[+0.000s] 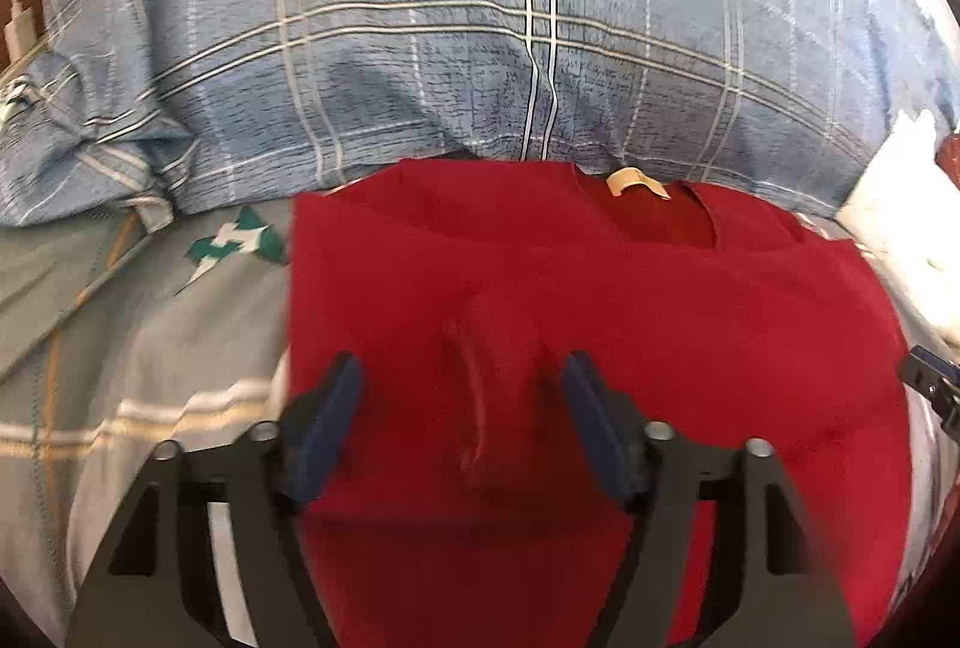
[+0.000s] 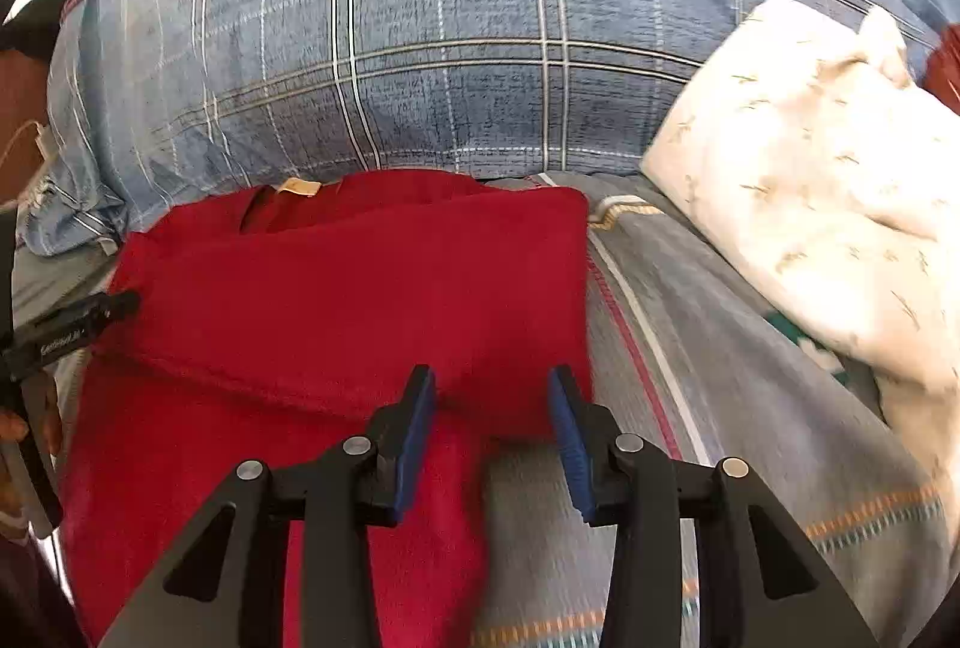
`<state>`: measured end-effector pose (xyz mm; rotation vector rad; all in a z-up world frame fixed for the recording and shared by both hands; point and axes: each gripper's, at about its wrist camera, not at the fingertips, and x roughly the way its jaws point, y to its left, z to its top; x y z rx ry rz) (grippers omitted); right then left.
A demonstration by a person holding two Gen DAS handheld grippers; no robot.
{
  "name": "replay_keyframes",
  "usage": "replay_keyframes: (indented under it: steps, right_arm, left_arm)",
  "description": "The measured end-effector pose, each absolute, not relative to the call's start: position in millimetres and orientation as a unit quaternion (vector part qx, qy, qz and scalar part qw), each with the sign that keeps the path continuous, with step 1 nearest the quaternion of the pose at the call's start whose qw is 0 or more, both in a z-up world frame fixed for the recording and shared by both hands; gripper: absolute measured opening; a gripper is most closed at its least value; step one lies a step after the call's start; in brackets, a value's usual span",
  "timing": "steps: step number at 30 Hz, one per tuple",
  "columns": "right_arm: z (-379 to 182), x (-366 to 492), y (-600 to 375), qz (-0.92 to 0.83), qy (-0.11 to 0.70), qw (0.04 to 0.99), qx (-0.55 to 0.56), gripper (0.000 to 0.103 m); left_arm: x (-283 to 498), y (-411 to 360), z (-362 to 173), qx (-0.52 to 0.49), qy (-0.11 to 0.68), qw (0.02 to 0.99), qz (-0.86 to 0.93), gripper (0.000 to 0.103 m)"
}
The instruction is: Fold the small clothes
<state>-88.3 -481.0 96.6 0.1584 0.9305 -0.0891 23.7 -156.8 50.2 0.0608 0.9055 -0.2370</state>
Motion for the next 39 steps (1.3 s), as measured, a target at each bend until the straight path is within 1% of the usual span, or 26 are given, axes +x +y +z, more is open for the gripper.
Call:
replay_keyframes:
  steps: [2, 3, 5, 11, 17, 26, 28, 31, 34, 37, 39]
  right_arm:
    - [99.7, -98.8, -481.4, -0.046, 0.45, 0.889, 0.074, 0.042]
    - [100.6, -105.3, -481.6, -0.042, 0.453, 0.887, 0.078, 0.046]
    - [99.8, -119.8, -481.4, -0.021, 0.461, 0.882, 0.097, 0.05]
    - [87.7, -153.6, -472.8, 0.008, 0.487, 0.865, 0.115, 0.05]
    - [79.8, -186.4, -464.1, 0.034, 0.503, 0.851, 0.145, 0.05]
    - [73.8, -233.7, -432.7, 0.108, 0.534, 0.828, 0.132, 0.052]
    - [72.5, -241.8, -430.3, 0.123, 0.541, 0.82, 0.143, 0.052]
    - [70.0, -255.4, -428.8, 0.155, 0.542, 0.808, 0.17, 0.052]
    - [61.3, -261.4, -433.0, 0.187, 0.535, 0.793, 0.224, 0.052]
    - [51.2, -257.7, -443.3, 0.202, 0.51, 0.782, 0.296, 0.057]
    - [43.2, -253.8, -444.9, 0.228, 0.492, 0.767, 0.341, 0.062]
  left_arm:
    - [8.8, -146.4, 54.3, 0.026, 0.436, 0.892, -0.118, 0.073]
    - [1.3, -141.3, 55.4, 0.025, 0.439, 0.89, -0.12, 0.073]
    - [-11.2, -133.0, 56.5, 0.022, 0.444, 0.887, -0.125, 0.073]
    - [-62.0, -103.1, 55.9, 0.01, 0.46, 0.877, -0.138, 0.073]
    - [-95.5, -80.5, 55.7, 0.002, 0.473, 0.87, -0.142, 0.074]
    - [-151.9, -68.0, 47.2, 0.008, 0.495, 0.853, -0.162, 0.074]
    - [-161.1, -66.9, 44.8, 0.009, 0.501, 0.85, -0.166, 0.074]
    - [-173.8, -64.3, 41.3, 0.012, 0.508, 0.844, -0.171, 0.074]
    - [-182.2, -61.8, 37.2, 0.012, 0.515, 0.839, -0.174, 0.074]
    - [-184.3, -58.9, 32.7, 0.007, 0.521, 0.837, -0.168, 0.073]
    - [-184.4, -57.9, 32.9, 0.0, 0.52, 0.838, -0.165, 0.073]
